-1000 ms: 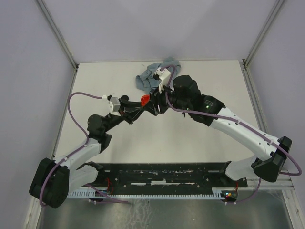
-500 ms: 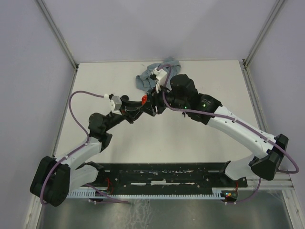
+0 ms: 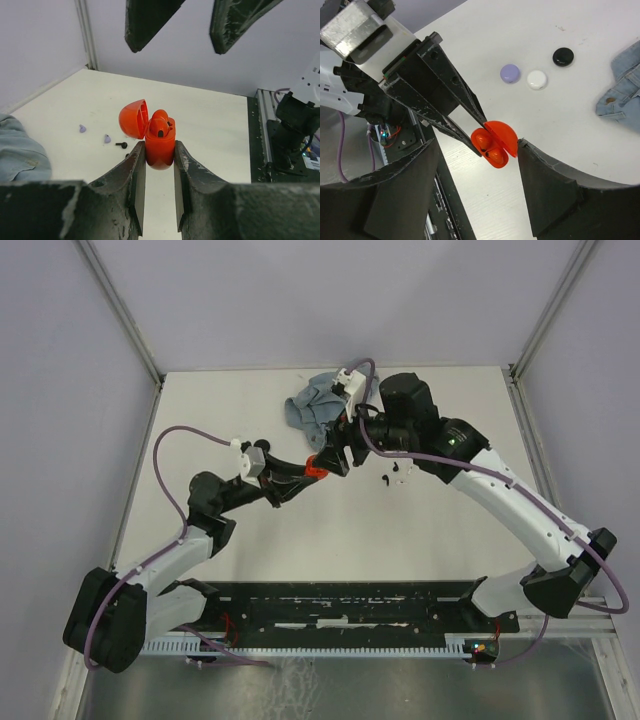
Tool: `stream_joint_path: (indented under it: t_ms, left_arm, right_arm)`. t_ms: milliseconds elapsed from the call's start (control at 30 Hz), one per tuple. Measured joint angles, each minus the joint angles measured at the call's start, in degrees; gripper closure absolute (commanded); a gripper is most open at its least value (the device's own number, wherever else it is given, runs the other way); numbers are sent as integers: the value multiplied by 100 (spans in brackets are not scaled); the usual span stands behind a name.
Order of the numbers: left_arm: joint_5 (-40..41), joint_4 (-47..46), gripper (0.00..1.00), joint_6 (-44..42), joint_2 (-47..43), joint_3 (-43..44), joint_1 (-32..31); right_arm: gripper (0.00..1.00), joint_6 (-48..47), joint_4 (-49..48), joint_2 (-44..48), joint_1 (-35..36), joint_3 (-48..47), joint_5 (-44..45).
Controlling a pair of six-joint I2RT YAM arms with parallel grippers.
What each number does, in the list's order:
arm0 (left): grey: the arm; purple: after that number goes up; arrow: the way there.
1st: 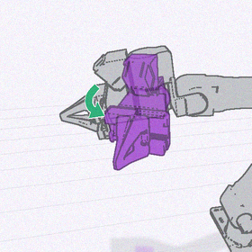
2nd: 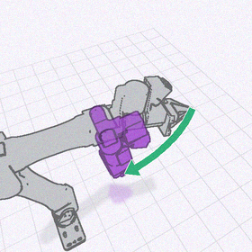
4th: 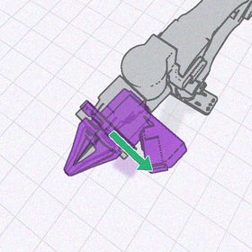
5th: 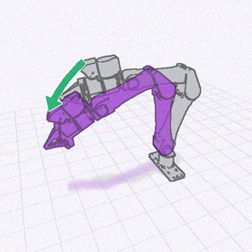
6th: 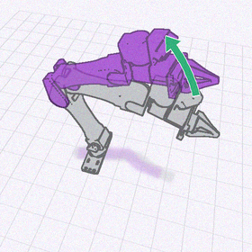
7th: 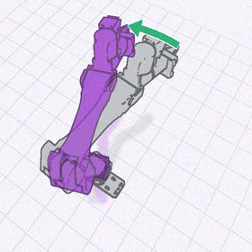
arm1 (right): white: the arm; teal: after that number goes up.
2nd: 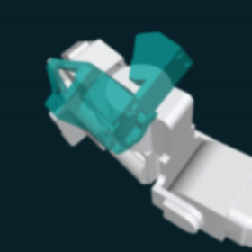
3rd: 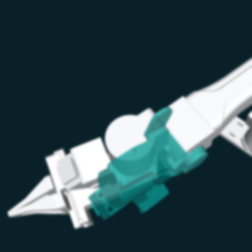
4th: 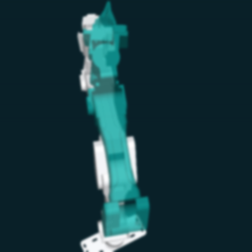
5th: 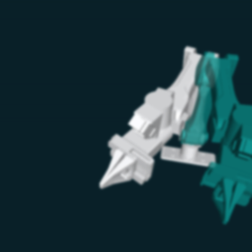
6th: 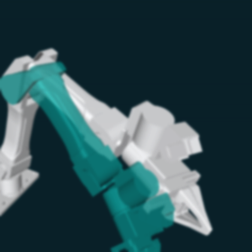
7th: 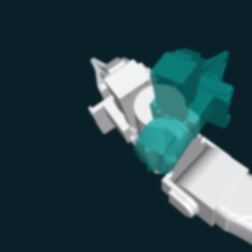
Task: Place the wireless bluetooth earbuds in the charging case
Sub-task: Close the charging case.
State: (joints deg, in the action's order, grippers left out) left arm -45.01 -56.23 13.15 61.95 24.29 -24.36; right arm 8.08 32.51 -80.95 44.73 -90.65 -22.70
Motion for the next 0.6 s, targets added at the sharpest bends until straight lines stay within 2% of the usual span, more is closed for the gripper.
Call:
stream_joint_path:
  t_ms: [333, 600]
  left_arm:
    - [-675, -116, 97, 9, 2, 142, -2]
    - [-763, -232, 97, 44, 2, 146, -13]
  right_arm:
    - [23, -352, 474, -310, -240, -98, -964]
    - [24, -369, 487, -487, -240, -94, -1386]
